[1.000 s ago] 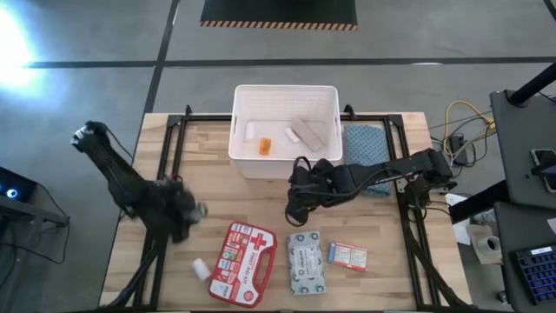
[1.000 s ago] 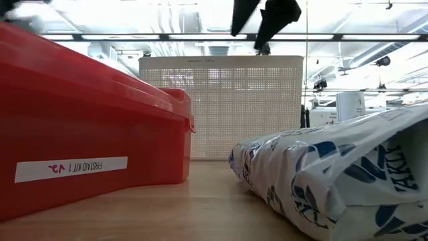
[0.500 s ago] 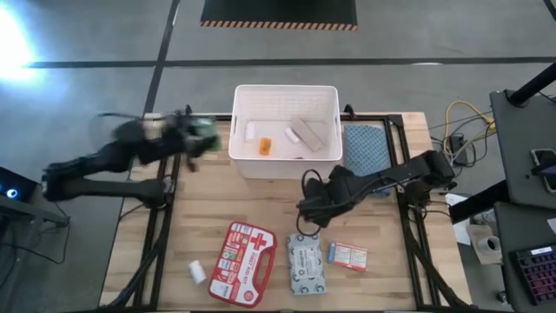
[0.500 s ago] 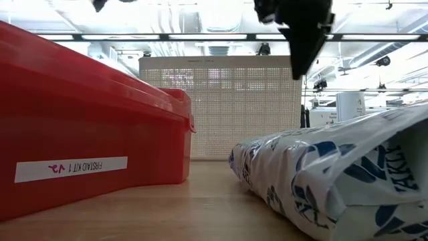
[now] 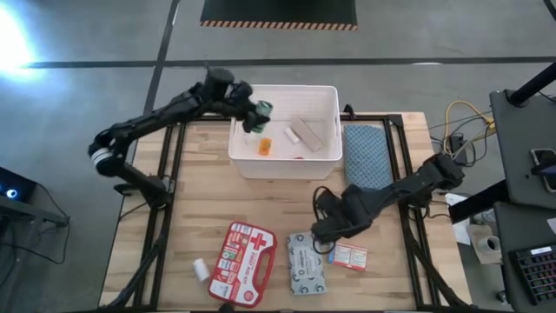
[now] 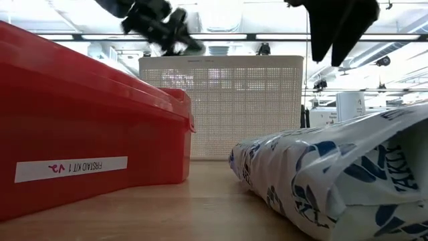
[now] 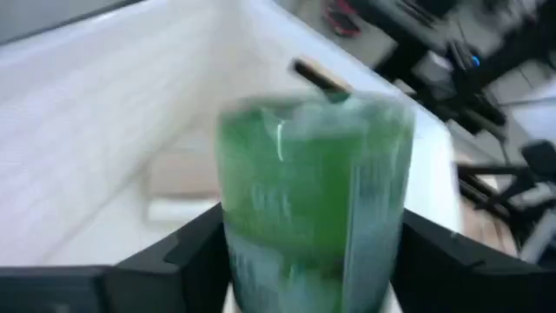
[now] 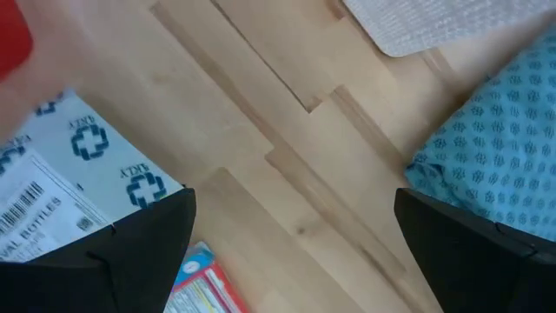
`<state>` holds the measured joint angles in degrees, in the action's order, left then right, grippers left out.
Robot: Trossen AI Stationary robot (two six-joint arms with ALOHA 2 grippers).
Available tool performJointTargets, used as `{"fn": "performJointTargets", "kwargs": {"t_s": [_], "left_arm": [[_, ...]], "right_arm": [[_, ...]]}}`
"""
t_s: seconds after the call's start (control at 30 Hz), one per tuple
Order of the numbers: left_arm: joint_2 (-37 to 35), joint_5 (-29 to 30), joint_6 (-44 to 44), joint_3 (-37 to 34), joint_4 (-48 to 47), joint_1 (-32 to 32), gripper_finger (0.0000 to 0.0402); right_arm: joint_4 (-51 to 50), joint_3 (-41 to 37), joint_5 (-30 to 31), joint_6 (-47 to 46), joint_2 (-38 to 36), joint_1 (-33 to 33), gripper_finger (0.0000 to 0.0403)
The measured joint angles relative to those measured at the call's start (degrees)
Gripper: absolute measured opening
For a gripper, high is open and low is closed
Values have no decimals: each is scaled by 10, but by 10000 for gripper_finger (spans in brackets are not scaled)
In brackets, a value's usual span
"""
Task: Pick & place medical supplies in basket/bin
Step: Put the green pill bottle into the white bin, then put the white pill bottle into the white bin
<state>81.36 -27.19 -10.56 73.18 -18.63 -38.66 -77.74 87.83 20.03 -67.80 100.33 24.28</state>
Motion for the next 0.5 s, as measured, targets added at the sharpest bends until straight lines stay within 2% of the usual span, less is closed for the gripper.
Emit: {"fn": "performJointTargets", "kwargs": {"t_s": [0.07,0.17,0.3,0.4,0.5], "left_arm": [[29,-4,40,68,-46,6,271],[65,-1,121,170,-175,9,313],[72,6,215,306,-391,23,340],[17,31,213,319,-468,45,343],[-53,118,132,278,-500,99,337]], "right_arm": [[1,0,9,-20,0,8,384],[1,0,9,-27,0,12,384],[1,0,17,-28,0,13,384],[1,-3,47,-31,0,14,384],[1,-9,64,-22,0,3,384]]}}
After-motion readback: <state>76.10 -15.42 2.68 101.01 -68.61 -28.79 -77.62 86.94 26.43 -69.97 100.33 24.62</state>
